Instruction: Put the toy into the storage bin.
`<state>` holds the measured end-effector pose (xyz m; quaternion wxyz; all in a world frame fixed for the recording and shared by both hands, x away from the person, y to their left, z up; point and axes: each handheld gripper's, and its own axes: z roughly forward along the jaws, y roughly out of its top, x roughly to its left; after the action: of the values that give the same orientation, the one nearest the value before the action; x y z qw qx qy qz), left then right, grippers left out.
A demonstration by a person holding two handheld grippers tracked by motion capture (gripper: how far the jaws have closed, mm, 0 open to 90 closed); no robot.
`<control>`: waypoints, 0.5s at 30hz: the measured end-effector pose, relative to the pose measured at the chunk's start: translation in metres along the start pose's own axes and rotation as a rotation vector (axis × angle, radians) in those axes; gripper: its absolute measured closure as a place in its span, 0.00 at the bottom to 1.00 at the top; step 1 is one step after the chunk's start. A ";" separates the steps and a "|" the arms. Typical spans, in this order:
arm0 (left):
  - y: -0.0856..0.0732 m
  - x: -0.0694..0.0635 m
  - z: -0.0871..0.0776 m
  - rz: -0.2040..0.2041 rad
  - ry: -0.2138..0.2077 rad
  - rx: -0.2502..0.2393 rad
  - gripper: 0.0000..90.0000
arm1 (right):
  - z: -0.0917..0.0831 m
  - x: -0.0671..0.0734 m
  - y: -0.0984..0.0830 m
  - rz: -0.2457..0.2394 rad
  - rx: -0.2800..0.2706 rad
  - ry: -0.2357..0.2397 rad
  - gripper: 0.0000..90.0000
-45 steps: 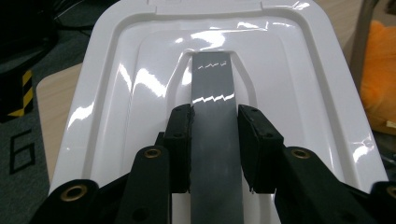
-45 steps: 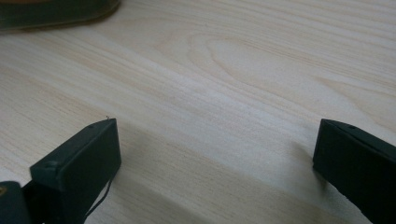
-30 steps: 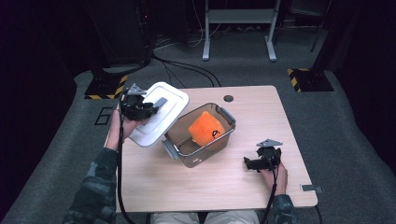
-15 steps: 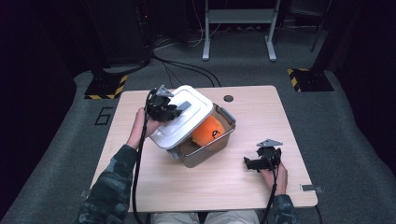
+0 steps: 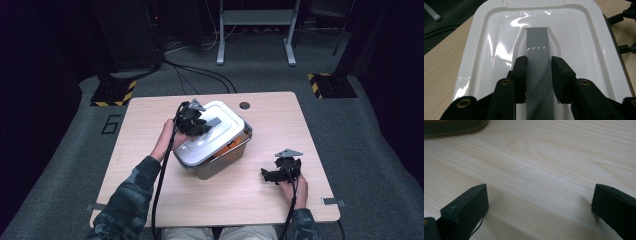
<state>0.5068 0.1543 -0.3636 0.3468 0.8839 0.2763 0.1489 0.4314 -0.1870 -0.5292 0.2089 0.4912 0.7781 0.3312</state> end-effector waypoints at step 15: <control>0.003 -0.010 0.022 0.031 -0.078 0.018 0.73 | 0.000 0.000 0.000 -0.003 0.001 0.002 0.00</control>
<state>0.5098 0.1348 -0.3779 0.3472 0.8962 0.2500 0.1173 0.4314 -0.1872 -0.5291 0.2084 0.4900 0.7790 0.3310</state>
